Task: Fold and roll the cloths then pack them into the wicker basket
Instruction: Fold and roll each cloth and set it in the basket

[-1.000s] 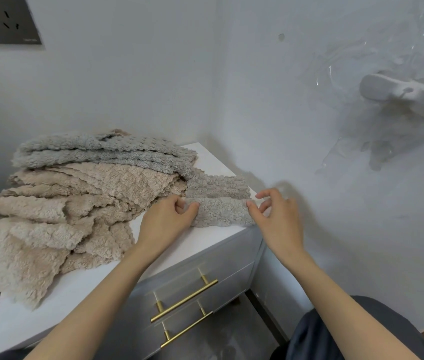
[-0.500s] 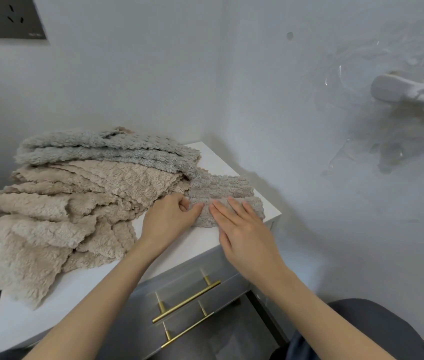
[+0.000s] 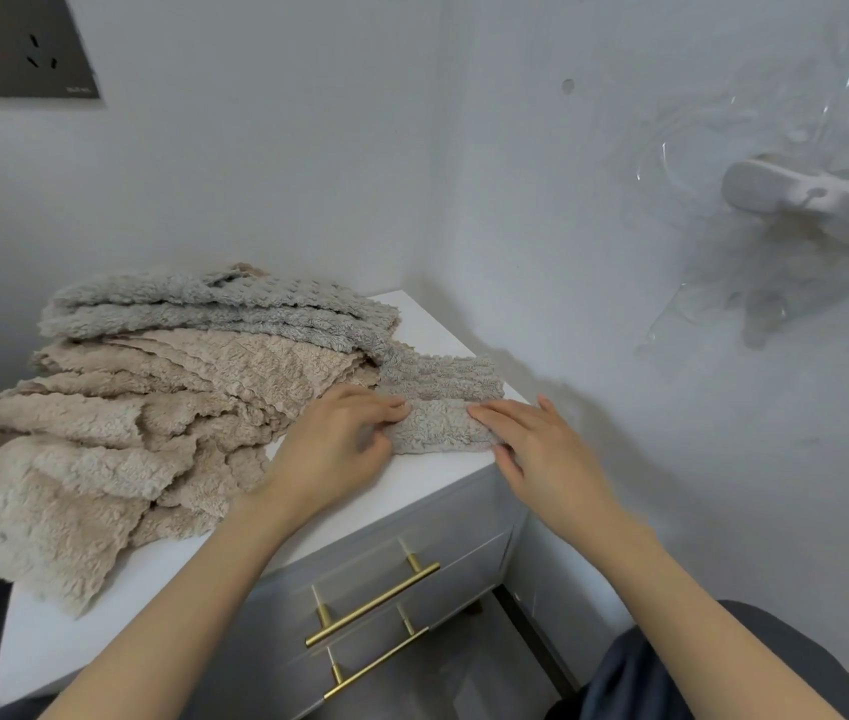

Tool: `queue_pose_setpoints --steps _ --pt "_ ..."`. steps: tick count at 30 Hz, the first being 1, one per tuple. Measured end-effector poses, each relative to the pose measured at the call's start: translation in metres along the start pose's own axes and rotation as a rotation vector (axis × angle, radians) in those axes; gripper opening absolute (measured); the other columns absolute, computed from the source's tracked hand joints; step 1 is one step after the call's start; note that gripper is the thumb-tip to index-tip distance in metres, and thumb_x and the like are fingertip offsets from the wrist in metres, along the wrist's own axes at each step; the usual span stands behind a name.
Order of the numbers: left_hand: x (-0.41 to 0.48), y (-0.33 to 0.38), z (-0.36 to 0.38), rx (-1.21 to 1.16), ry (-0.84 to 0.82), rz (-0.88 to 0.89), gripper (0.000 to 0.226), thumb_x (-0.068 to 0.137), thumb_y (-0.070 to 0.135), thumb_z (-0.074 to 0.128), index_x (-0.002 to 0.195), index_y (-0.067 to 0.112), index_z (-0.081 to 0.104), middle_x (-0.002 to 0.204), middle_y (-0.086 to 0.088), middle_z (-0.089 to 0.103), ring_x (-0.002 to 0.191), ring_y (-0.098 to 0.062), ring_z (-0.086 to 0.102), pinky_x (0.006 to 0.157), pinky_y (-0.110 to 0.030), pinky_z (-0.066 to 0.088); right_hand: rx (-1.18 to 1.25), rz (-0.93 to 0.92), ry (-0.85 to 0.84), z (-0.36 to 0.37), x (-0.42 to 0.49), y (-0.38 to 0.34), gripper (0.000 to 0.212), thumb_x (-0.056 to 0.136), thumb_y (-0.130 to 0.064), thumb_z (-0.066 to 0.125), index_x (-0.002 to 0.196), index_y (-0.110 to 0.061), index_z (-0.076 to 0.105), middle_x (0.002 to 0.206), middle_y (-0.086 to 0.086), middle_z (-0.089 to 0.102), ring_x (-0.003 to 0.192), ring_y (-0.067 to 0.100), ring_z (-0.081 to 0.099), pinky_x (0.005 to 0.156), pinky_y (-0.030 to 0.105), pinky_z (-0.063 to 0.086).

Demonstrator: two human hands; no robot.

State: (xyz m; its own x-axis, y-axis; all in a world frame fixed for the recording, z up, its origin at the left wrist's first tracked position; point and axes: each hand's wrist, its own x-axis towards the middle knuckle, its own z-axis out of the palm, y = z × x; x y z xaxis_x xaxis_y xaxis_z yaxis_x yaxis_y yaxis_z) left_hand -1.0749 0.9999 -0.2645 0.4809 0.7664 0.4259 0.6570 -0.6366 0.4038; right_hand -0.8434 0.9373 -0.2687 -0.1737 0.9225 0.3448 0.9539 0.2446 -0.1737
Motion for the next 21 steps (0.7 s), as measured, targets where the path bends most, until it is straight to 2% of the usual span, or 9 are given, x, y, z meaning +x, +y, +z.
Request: queue_pose_setpoints --steps 2,4,9,13,15,16,17,19,21 --pt "-0.001 -0.005 -0.004 0.072 -0.112 -0.004 0.051 0.082 0.015 0.059 0.132 0.028 0.056 0.133 0.021 0.053 0.129 -0.007 0.039 0.106 -0.03 0.033 0.095 0.008 -0.031 -0.003 0.003 0.006 0.051 0.092 -0.004 0.047 0.137 -0.029 0.05 0.137 -0.014 0.05 0.126 0.013 0.044 0.116 0.031 0.023" --pt "-0.001 -0.007 -0.006 0.092 -0.144 -0.016 0.056 0.082 0.018 0.057 0.135 0.032 0.051 0.135 0.026 0.048 0.131 -0.003 0.035 0.108 -0.031 0.032 0.17 0.022 -0.021 -0.002 0.005 0.01 0.055 0.089 0.001 0.047 0.135 -0.031 0.052 0.136 -0.015 0.051 0.121 0.014 0.044 0.103 0.029 0.037" --pt "0.0 -0.013 -0.002 0.019 -0.127 -0.039 0.043 0.088 0.024 0.056 0.13 0.029 0.055 0.131 0.016 0.054 0.128 -0.006 0.043 0.107 -0.032 0.034 0.348 0.102 -0.013 0.007 0.009 0.013 0.05 0.089 -0.002 0.047 0.128 -0.033 0.054 0.122 -0.016 0.056 0.113 0.009 0.04 0.087 0.025 0.037" --pt "0.0 -0.015 0.001 -0.051 -0.096 -0.069 0.034 0.092 0.028 0.054 0.126 0.024 0.057 0.126 0.007 0.06 0.117 -0.014 0.053 0.101 -0.036 0.04 0.495 0.196 -0.013 0.005 0.012 0.018 0.038 0.09 -0.01 0.052 0.121 -0.032 0.056 0.096 -0.003 0.059 0.1 0.012 0.047 0.08 0.013 0.036" --pt "0.001 -0.011 0.001 -0.133 -0.097 -0.112 0.027 0.093 0.031 0.05 0.118 0.027 0.059 0.114 0.006 0.064 0.105 -0.014 0.057 0.092 -0.038 0.044 0.596 0.239 0.001 0.003 0.012 0.019 0.027 0.093 -0.013 0.054 0.117 -0.025 0.058 0.099 0.003 0.063 0.104 0.02 0.053 0.092 0.027 0.042" --pt "0.001 -0.009 0.001 -0.171 -0.093 -0.135 0.019 0.093 0.031 0.048 0.108 0.03 0.06 0.106 0.006 0.065 0.098 -0.013 0.057 0.087 -0.037 0.045 0.639 0.261 0.001 0.002 0.013 0.019 0.021 0.094 -0.015 0.054 0.114 -0.022 0.058 0.104 0.007 0.063 0.108 0.024 0.054 0.096 0.036 0.043" --pt "0.001 -0.008 0.001 -0.192 -0.087 -0.151 0.012 0.093 0.032 0.046 0.097 0.032 0.058 0.097 0.006 0.064 0.091 -0.012 0.056 0.081 -0.036 0.045 0.672 0.289 -0.004 0.0 0.013 0.018 0.017 0.095 -0.018 0.054 0.111 -0.021 0.057 0.107 0.009 0.062 0.11 0.025 0.053 0.096 0.038 0.043" --pt "-0.001 -0.003 0.002 -0.195 -0.063 -0.171 0.015 0.092 0.035 0.04 0.08 0.032 0.048 0.083 0.005 0.06 0.08 -0.011 0.053 0.073 -0.037 0.045 0.707 0.335 -0.013 -0.002 0.012 0.018 0.011 0.097 -0.026 0.052 0.106 -0.021 0.054 0.107 0.009 0.058 0.106 0.019 0.054 0.087 0.026 0.043" --pt "-0.005 0.004 0.004 -0.183 -0.033 -0.181 0.019 0.091 0.035 0.036 0.074 0.028 0.04 0.075 0.002 0.055 0.073 -0.014 0.051 0.067 -0.037 0.042 0.669 0.31 0.006 -0.003 0.009 0.017 0.01 0.098 -0.028 0.049 0.103 -0.019 0.051 0.084 0.002 0.053 0.081 0.014 0.049 0.07 0.021 0.036"
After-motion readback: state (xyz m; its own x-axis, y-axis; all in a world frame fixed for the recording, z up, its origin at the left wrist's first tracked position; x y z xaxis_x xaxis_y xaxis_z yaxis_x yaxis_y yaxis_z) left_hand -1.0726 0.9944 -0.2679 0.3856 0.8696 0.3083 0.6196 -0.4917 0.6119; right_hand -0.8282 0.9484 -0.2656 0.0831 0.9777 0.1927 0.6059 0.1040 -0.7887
